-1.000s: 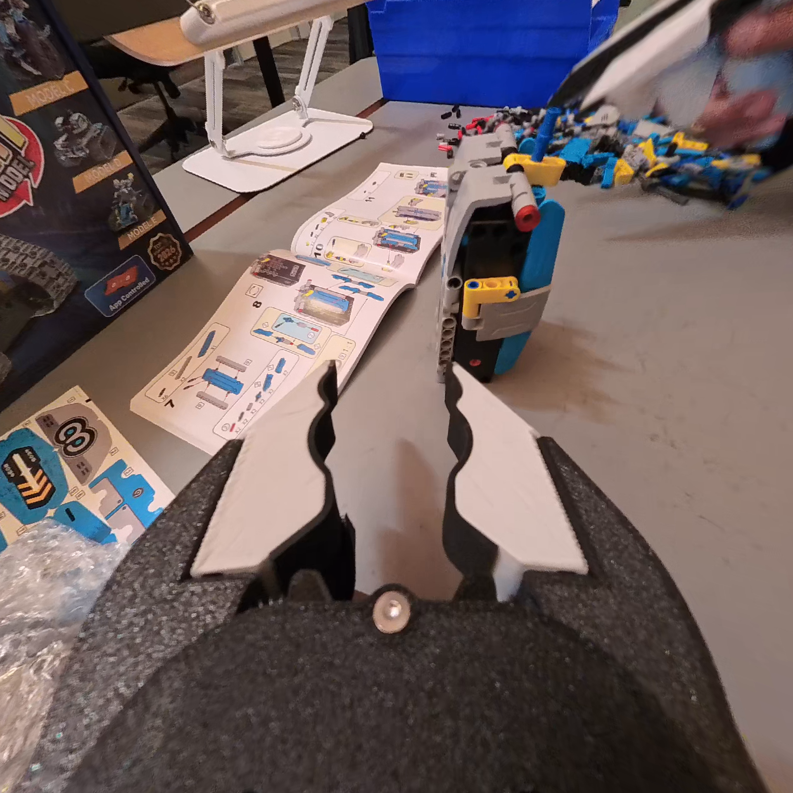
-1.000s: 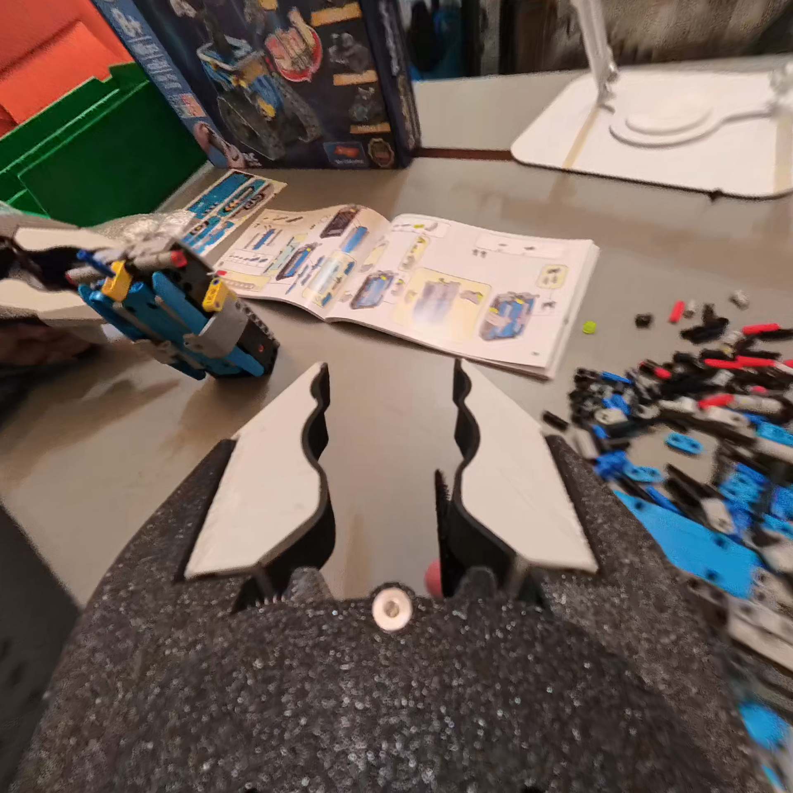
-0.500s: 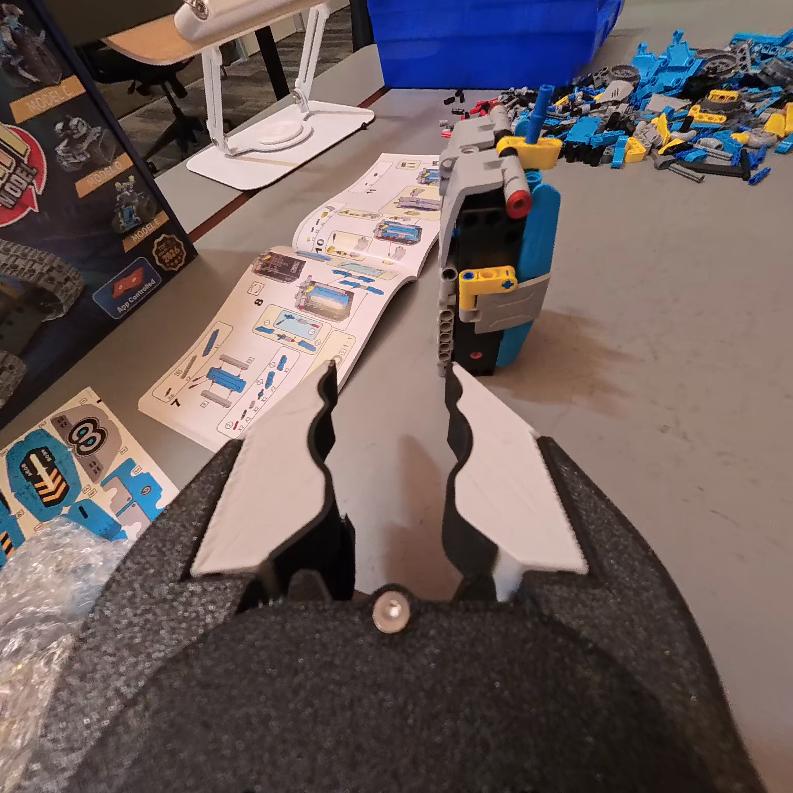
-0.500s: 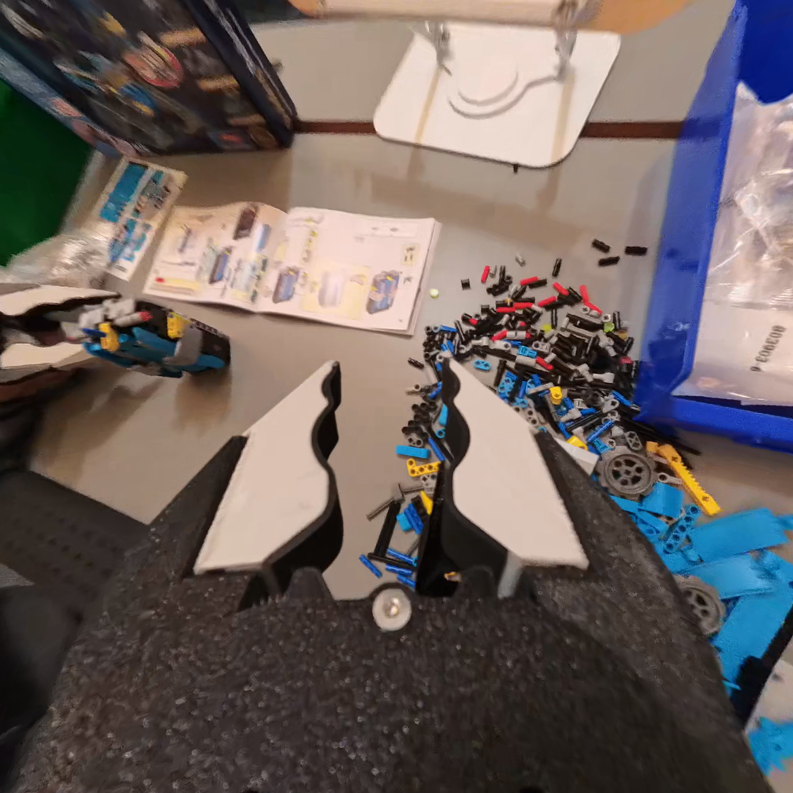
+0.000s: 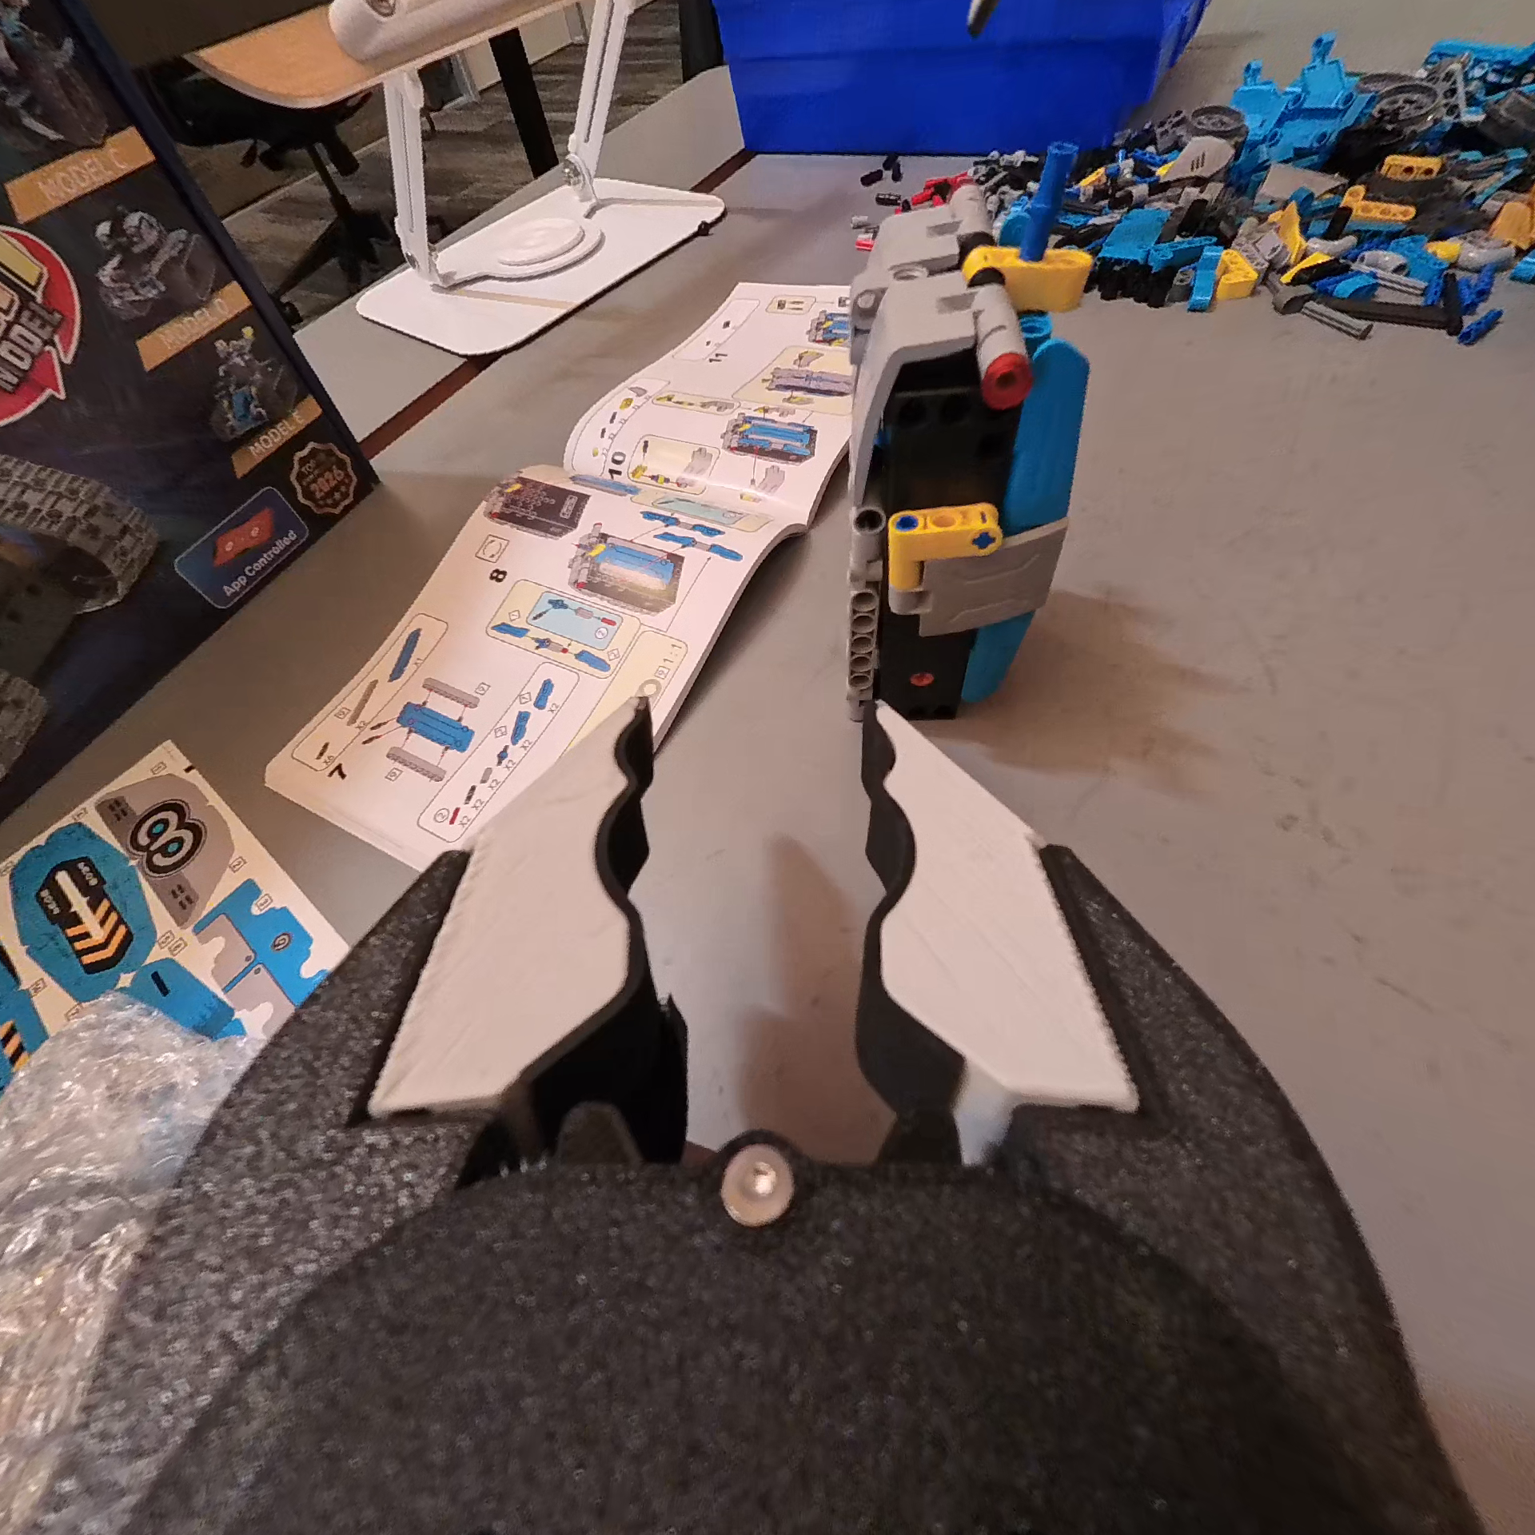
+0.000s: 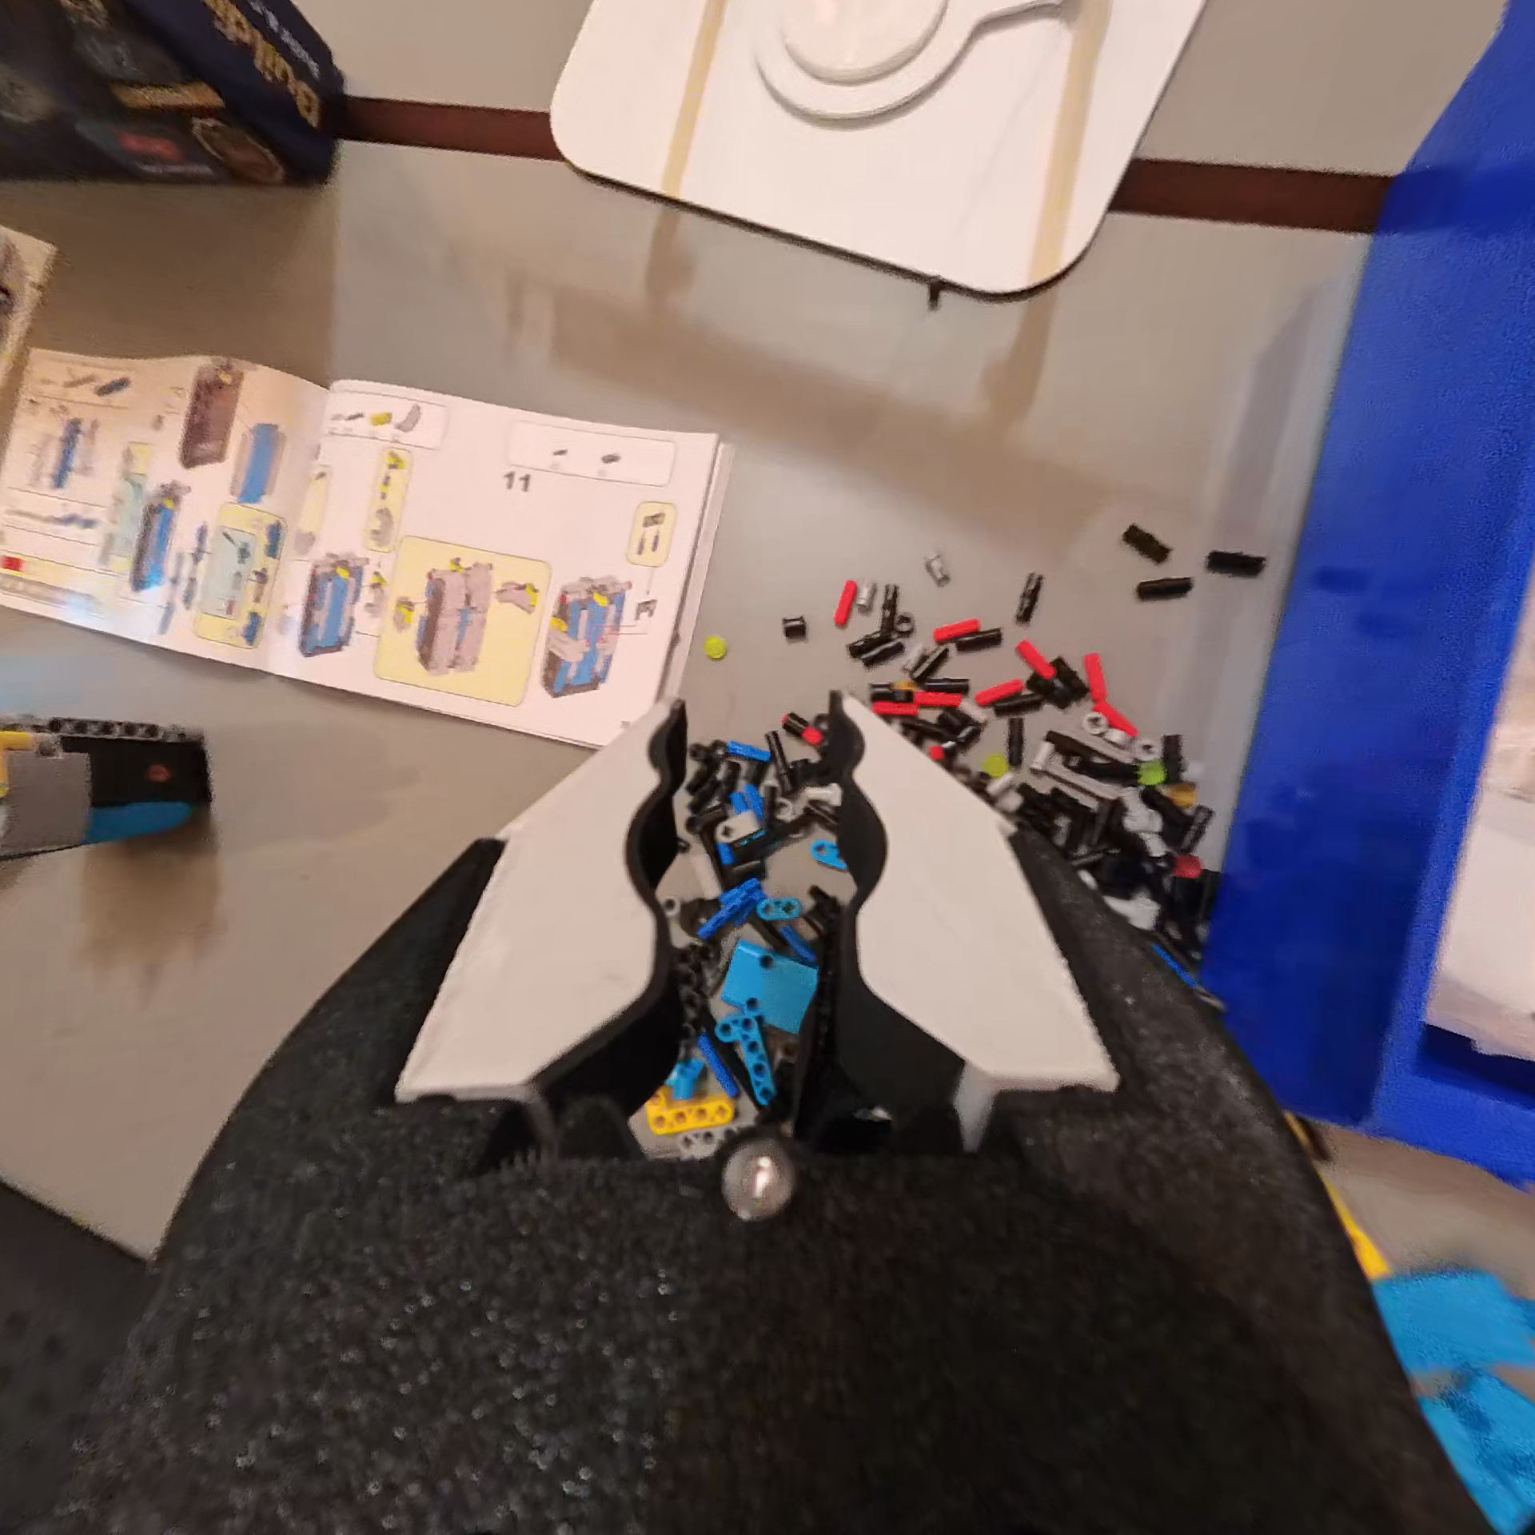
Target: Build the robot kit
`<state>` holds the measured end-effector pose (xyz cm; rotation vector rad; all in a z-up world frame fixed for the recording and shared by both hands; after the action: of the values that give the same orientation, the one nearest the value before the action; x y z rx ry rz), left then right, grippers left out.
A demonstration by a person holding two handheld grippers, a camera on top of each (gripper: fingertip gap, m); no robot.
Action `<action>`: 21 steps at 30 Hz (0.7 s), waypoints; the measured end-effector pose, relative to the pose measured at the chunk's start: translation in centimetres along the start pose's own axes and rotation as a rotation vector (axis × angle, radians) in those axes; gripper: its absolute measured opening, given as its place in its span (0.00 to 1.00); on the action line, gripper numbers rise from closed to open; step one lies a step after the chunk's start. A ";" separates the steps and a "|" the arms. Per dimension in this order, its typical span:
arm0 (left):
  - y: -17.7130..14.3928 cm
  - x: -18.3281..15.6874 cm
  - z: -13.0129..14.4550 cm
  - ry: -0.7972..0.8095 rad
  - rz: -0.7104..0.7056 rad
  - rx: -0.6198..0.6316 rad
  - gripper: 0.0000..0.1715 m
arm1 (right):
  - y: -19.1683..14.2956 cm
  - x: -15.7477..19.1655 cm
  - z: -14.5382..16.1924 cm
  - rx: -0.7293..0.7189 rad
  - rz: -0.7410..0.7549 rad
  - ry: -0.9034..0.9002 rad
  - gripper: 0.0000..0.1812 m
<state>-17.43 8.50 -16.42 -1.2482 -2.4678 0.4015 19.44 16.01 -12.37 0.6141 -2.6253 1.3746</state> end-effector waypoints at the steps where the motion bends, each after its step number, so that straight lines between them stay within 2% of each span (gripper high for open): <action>1: 0.0 0.0 0.0 -0.003 0.004 0.005 0.29 | 0.3 0.3 0.1 -0.011 -0.040 0.018 0.19; 3: 0.1 0.0 0.1 -0.009 0.011 0.015 0.29 | 0.8 0.5 0.6 0.013 -0.096 0.022 0.19; 8: 0.2 -0.1 0.2 -0.008 0.015 0.021 0.29 | 2.1 -2.0 2.2 0.118 0.052 -0.025 0.13; 10: 0.2 -0.3 0.3 0.011 0.013 0.024 0.29 | 2.4 -2.1 2.0 0.106 0.039 -0.024 0.12; 13: 0.3 -0.5 0.4 0.037 0.005 0.035 0.29 | 2.1 -2.7 2.7 0.137 0.048 0.001 0.11; 17: 0.3 -0.5 0.5 0.047 0.003 0.037 0.30 | 1.8 -2.9 5.6 0.283 0.061 0.014 0.11; 21: 0.4 -0.5 0.5 0.039 0.006 0.040 0.30 | 1.3 -3.3 5.8 0.310 0.103 -0.037 0.10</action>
<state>-17.13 8.28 -17.11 -1.2356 -2.4126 0.4225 22.36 12.99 -17.67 0.5471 -2.5223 1.8382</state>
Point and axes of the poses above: each gripper's, where its closed fingertips meet, y out along the fingers, z out of its underside, x = y × z across the jaws, the point moved 2 cm from there along -y, back along the fingers, and after that the axes turned 7 degrees about -z, right-handed, at the moved point
